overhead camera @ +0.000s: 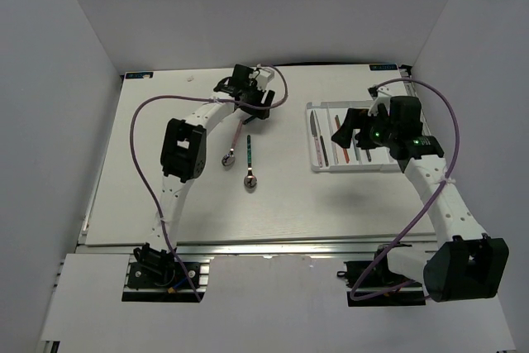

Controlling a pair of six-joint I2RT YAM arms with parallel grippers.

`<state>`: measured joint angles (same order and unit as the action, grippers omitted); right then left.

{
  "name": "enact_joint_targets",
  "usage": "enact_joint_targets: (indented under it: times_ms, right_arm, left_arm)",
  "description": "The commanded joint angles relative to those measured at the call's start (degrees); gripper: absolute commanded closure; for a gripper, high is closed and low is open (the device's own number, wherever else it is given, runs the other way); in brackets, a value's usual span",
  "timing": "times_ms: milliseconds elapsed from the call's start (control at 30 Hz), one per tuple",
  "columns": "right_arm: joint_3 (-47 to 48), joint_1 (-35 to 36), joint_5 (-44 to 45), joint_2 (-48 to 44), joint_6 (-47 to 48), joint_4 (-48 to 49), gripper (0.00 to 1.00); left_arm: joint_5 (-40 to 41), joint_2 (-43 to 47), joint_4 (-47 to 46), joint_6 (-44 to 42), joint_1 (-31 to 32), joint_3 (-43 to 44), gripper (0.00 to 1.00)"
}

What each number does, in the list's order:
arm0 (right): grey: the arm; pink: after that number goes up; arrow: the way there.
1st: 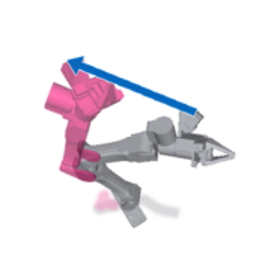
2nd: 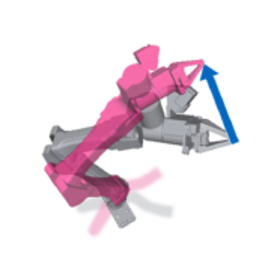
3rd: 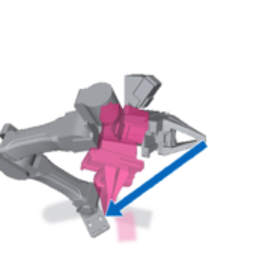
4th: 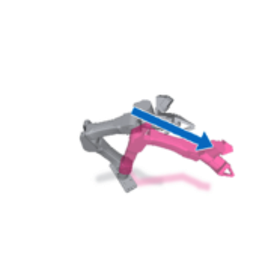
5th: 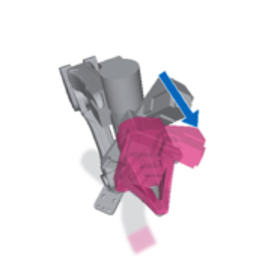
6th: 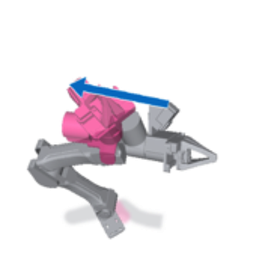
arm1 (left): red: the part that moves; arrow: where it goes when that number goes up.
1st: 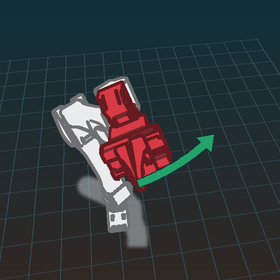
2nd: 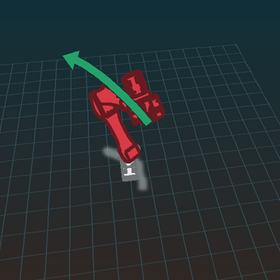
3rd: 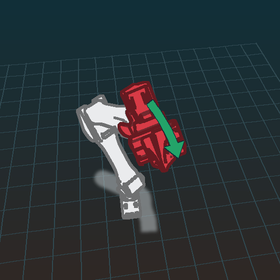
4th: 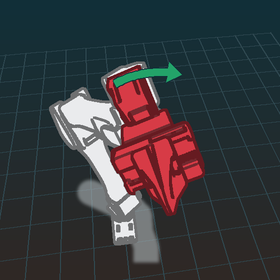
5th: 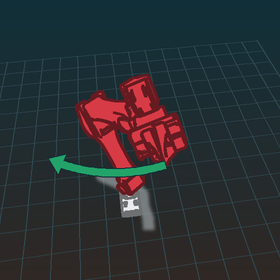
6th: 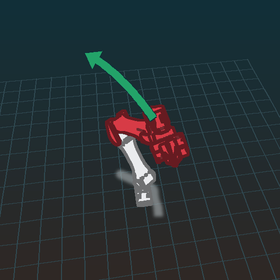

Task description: Sort the eating utensils into containers

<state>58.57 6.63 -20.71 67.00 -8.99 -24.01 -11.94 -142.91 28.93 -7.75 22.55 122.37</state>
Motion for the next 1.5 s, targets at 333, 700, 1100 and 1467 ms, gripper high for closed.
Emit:
enact_joint_targets:
  times_ms: [333, 700, 1100, 1467]
  right_arm:
    - [-0.2, 1.5, -1.8, -3.5, -0.8, 1.2, 0.11]
    - [-5.7, 1.5, -3.5, -7.6, -5.4, 10.0, 0.11]
    - [-10.4, 1.5, 12.9, -18.0, -15.6, 10.9, 0.11]
    - [-4.3, 1.4, 20.4, -30.5, -16.1, 0.6, 0.11]
  left_arm:
    - [1.2, -4.7, 0.9, -5.0, 1.9, 7.0, 0.49]
    - [11.0, -3.1, -6.3, -3.6, 6.2, 9.4, 1.00]
    - [16.1, 15.1, -18.8, 31.5, 10.3, 0.0, 1.00]
    - [11.1, 9.8, -38.6, 62.4, 20.1, -2.4, 1.00]
